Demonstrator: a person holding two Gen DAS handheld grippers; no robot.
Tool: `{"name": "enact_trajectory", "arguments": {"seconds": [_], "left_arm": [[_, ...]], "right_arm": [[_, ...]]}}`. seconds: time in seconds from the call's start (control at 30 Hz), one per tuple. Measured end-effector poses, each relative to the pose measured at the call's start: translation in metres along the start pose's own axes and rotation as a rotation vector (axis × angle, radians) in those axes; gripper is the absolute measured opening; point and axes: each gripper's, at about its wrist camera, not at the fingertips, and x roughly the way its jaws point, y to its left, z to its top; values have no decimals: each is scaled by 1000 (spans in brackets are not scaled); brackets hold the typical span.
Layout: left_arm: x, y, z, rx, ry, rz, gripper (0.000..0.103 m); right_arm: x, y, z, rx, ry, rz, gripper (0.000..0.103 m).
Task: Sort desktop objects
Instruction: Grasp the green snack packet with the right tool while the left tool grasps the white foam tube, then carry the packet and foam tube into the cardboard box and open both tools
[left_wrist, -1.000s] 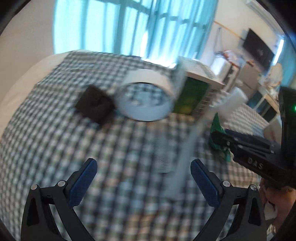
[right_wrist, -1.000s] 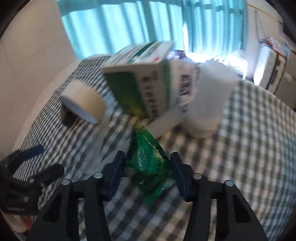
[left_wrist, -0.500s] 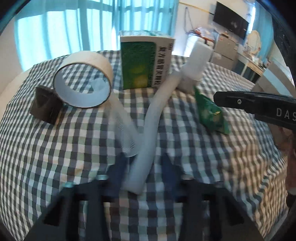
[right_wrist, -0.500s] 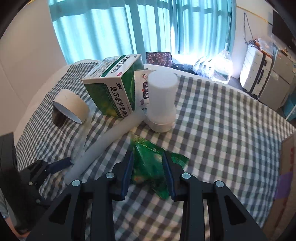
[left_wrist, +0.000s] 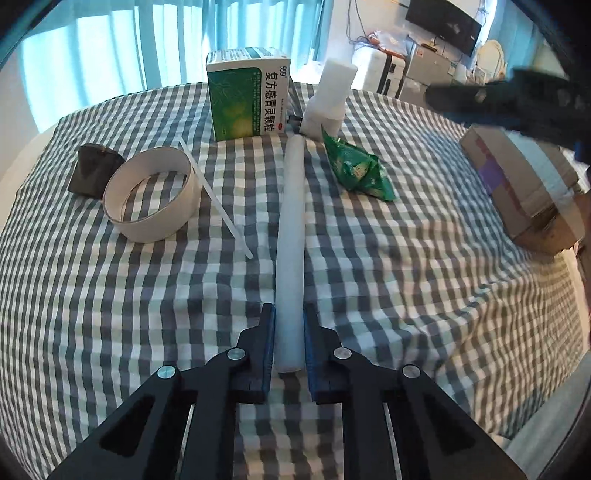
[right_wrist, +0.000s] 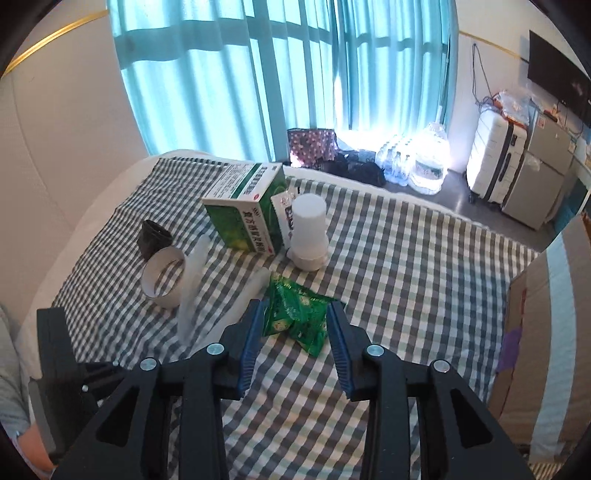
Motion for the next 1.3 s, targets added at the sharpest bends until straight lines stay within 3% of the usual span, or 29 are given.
{"name": "enact_trajectory", "arguments": {"seconds": [0.1, 0.27, 0.33, 0.4, 0.47, 0.5, 0.53, 0.67, 0.8, 0.87, 0.93, 1.13, 1.3], "left_arm": [[2, -2, 5, -10, 7, -16, 28], [21, 4, 18, -24, 15, -24, 38], [29, 2, 23, -27, 5, -28, 48], [35, 0, 26, -20, -18, -31, 50], [38, -2, 28, -7, -27, -25, 43], [38, -2, 30, 6, -28, -31, 17], [38, 0, 32, 7, -22, -37, 13], [35, 4, 36, -14, -17, -40, 13], [32, 6, 36, -27, -26, -38, 13], [29, 5, 36, -20, -40, -10, 13], [23, 2, 36, -2, -54, 19, 13], [-4, 4, 36, -31, -106, 57, 13], [-30, 5, 37, -45, -166, 61, 13]], "right_arm": [[13, -2, -4, 6, 43, -5, 49], [44, -6, -7, 10, 102, -7, 49], [59, -7, -6, 19, 121, 4, 49], [69, -11, -6, 26, 134, 10, 50], [83, -13, -4, 36, 145, 24, 50], [90, -14, -3, 41, 153, 33, 50], [95, -13, -3, 43, 159, 33, 55], [114, -13, -5, 47, 171, 29, 64], [116, -9, -5, 16, 179, 16, 66], [112, -8, -4, 9, 207, 22, 49], [103, -7, -3, -1, 211, 14, 40], [73, -17, -2, 46, 169, 24, 38], [25, -18, 0, 52, 99, 39, 38]]}}
